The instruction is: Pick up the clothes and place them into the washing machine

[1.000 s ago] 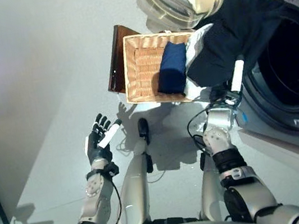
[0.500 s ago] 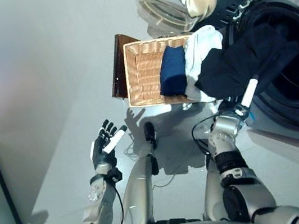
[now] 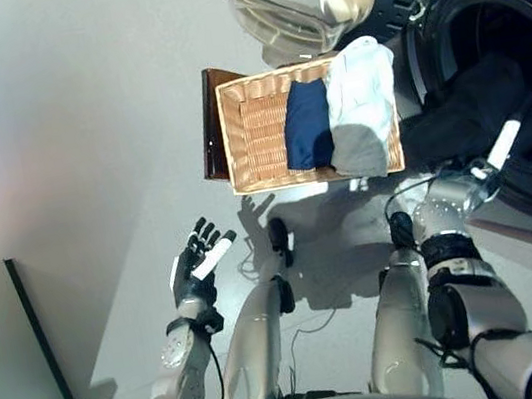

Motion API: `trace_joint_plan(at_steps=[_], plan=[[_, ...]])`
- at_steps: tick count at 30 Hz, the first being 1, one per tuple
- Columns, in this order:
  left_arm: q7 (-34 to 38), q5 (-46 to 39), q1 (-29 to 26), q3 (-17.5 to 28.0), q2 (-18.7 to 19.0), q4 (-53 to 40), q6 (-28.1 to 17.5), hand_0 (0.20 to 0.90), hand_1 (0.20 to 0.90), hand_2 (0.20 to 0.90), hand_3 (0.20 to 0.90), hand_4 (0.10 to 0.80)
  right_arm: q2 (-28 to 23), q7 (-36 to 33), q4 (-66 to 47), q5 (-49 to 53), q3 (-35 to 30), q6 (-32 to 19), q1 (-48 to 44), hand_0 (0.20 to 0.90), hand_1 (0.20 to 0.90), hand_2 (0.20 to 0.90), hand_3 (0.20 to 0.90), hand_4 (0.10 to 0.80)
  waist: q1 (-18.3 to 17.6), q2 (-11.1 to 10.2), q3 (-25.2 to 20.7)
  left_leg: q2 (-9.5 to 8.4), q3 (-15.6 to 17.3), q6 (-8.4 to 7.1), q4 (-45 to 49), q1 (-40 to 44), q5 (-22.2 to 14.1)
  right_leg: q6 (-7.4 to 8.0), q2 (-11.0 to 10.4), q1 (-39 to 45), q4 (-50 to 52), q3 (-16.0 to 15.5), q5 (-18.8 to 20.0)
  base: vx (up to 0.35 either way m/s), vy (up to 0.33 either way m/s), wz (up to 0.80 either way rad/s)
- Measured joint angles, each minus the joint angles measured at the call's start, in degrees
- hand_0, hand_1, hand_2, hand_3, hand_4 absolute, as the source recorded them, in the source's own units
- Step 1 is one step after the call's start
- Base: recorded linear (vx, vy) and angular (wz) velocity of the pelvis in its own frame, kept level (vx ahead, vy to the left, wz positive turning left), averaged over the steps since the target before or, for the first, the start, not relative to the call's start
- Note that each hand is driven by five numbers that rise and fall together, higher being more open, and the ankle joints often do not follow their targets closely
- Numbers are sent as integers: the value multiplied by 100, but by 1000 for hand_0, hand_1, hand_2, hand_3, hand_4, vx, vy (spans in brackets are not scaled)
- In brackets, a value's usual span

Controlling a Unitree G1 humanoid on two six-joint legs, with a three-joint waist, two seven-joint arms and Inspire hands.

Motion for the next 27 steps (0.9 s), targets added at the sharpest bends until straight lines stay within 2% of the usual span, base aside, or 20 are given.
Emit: trace_joint_plan(at_steps=[6,9,12,17,27], plan=[[-101,-64,3,-31,50,-107,-4,900,900,900,900,800,-975,-209,1043,-75,-90,451,-830,200,200,200,200,300,27,1,-1,-8,29,8,-26,6,5,9,-8,-22,-15,30,-5,2,-7,-1],[-132,-134,9,-208,172,-206,-5,900,900,900,900,800,-1412,-201,1303,-182,-56,589,-1197,200,200,200,200,300,53,2,-1,-27,77,18,-70,-3,14,30,-21,-99,-4,90,6,6,-8,-5],[-136,-168,9,-209,190,-285,-8,900,900,900,900,800,-1674,-225,1535,-184,93,619,-1549,200,200,200,200,300,43,2,-1,-53,104,33,-118,-2,25,45,-32,-148,-10,158,15,4,-20,-6],[-126,-175,0,-214,219,-393,-13,900,900,900,900,800,-1838,-281,1652,-169,140,630,-1981,200,200,200,200,300,44,11,-7,-62,175,37,-141,-103,33,62,-39,-312,-1,206,24,7,-9,-5],[-92,-188,-22,-208,236,-400,-16,900,900,900,900,800,-2076,-582,1928,79,106,554,-2242,200,200,200,200,300,74,15,-10,-137,173,65,-215,-103,52,105,-105,-323,-15,214,-10,11,1,2]])
